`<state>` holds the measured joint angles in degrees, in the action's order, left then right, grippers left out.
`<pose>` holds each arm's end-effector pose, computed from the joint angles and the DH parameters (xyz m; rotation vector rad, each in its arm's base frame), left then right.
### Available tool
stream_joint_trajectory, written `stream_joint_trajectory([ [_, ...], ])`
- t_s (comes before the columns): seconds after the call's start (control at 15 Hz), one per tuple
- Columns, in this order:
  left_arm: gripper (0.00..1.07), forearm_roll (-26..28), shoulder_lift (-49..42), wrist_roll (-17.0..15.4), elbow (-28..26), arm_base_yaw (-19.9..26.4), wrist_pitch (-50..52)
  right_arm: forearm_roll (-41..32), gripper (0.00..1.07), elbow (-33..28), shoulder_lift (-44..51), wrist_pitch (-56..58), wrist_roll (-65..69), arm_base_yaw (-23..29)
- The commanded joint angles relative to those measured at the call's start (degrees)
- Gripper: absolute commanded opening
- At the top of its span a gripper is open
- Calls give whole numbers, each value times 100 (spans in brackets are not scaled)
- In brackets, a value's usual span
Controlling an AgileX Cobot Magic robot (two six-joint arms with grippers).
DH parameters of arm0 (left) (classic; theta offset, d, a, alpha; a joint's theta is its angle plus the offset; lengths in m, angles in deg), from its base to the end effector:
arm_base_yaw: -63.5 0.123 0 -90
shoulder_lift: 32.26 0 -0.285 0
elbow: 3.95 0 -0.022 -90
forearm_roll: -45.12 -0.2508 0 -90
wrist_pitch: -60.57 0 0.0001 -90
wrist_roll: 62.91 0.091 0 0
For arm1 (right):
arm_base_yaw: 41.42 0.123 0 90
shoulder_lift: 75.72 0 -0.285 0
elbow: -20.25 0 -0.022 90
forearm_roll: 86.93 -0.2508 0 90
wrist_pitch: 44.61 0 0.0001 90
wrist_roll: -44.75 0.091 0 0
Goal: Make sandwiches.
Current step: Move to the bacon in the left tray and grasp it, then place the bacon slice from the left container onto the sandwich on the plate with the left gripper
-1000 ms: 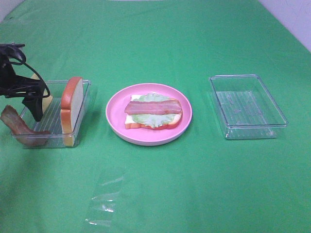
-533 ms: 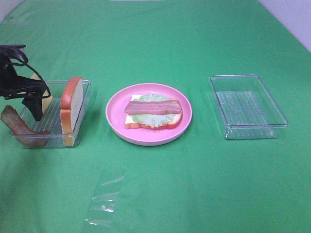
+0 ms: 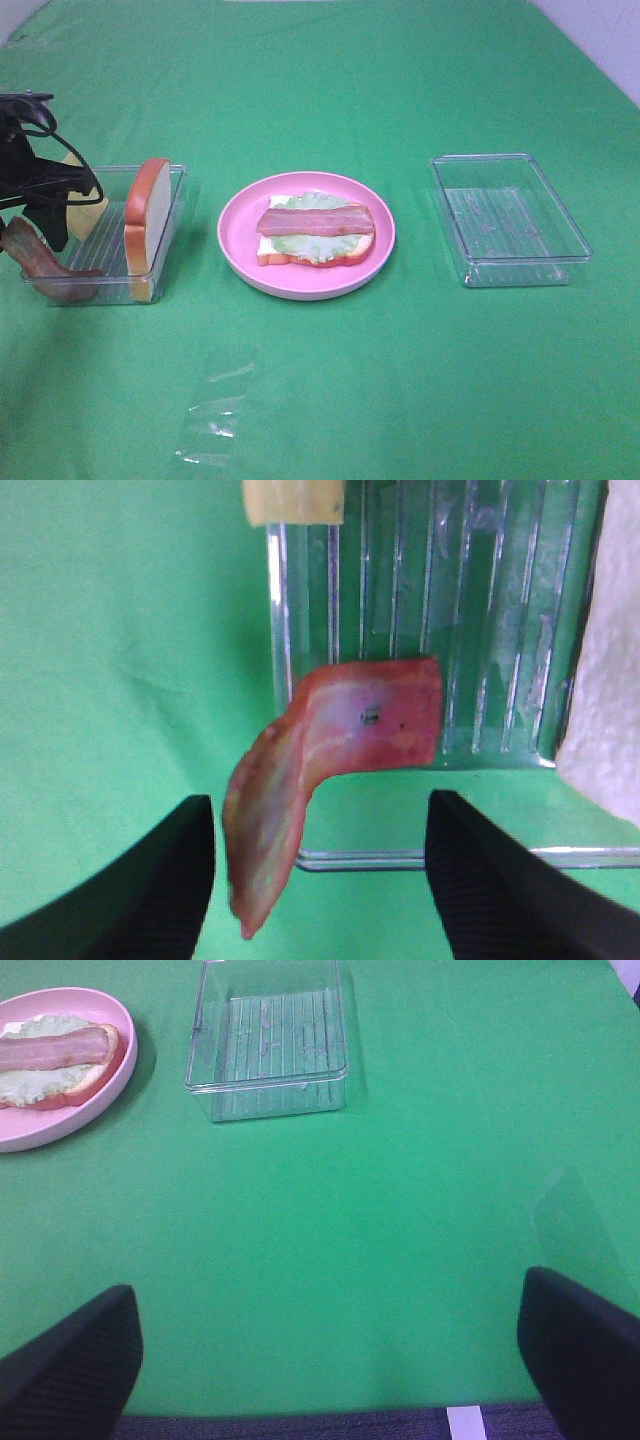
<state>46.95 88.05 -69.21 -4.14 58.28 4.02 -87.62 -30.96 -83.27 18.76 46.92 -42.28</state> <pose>0.3752 -0.0367 0.1714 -0.0551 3.0856 -0.0507 -0.0025 0.0010 0.2609 0.0558 2.1309 0.0281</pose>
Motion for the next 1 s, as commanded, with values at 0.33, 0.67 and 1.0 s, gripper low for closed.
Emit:
stream_joint_trajectory([
  [0.33,53,-6,6,-52,-29,-11,-11,-23,98,-11,155,-34,-52,-6],
  [0.67,0,0,6,-46,-29,-11,6,-23,98,-11,155,-34,-52,-6],
  [1.0,0,11,-281,80,-29,-11,-126,-23,98,-11,155,-34,-52,-6],
])
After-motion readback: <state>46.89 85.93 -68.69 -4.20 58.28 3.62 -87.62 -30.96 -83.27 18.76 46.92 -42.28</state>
